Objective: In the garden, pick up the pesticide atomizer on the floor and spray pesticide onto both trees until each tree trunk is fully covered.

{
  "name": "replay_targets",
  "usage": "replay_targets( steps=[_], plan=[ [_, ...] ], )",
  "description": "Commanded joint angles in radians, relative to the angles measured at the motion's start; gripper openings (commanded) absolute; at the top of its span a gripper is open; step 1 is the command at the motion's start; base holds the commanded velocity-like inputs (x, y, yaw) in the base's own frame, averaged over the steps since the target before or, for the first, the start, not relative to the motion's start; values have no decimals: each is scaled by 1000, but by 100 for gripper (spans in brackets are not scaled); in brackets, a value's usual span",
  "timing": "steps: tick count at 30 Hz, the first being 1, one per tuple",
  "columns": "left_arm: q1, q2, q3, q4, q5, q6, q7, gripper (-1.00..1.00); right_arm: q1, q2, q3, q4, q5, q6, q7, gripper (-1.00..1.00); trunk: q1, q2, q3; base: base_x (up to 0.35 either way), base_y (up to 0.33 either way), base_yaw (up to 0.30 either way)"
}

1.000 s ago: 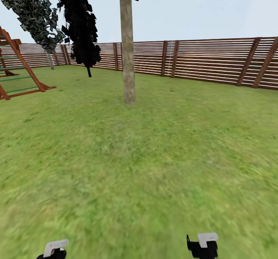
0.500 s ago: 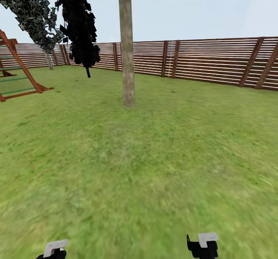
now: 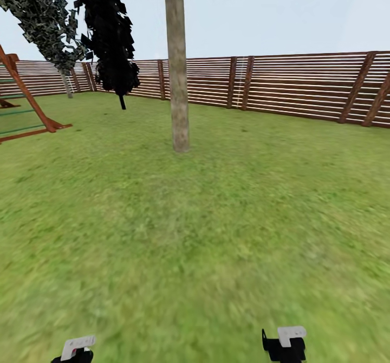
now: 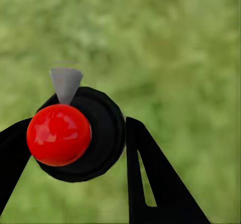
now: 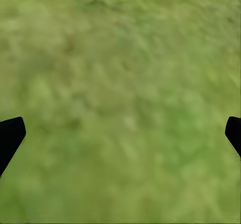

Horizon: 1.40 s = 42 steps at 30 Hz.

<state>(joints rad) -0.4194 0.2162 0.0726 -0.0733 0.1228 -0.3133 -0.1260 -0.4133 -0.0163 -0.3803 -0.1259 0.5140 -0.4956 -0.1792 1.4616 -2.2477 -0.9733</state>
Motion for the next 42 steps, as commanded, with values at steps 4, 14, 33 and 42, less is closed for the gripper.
replay_targets(
  steps=[4, 14, 33, 42],
  plan=[
    [-1, 0, 7, 1, 9, -1, -10, -100, -1, 1, -5, 2, 11, -3, -5, 100, 0, 0, -1, 340, 0, 0],
    [-1, 0, 7, 1, 9, -1, -10, -100, -1, 0, -5, 2, 11, -3, -5, 100, 0, 0, -1, 340, 0, 90],
    [-1, 1, 7, 1, 9, -1, -10, -100, -1, 0, -5, 2, 11, -3, -5, 100, 0, 0, -1, 340, 0, 2],
    [-1, 1, 7, 1, 9, -1, -10, -100, -1, 1, -5, 2, 11, -3, -5, 100, 0, 0, -1, 340, 0, 0]
  ],
)
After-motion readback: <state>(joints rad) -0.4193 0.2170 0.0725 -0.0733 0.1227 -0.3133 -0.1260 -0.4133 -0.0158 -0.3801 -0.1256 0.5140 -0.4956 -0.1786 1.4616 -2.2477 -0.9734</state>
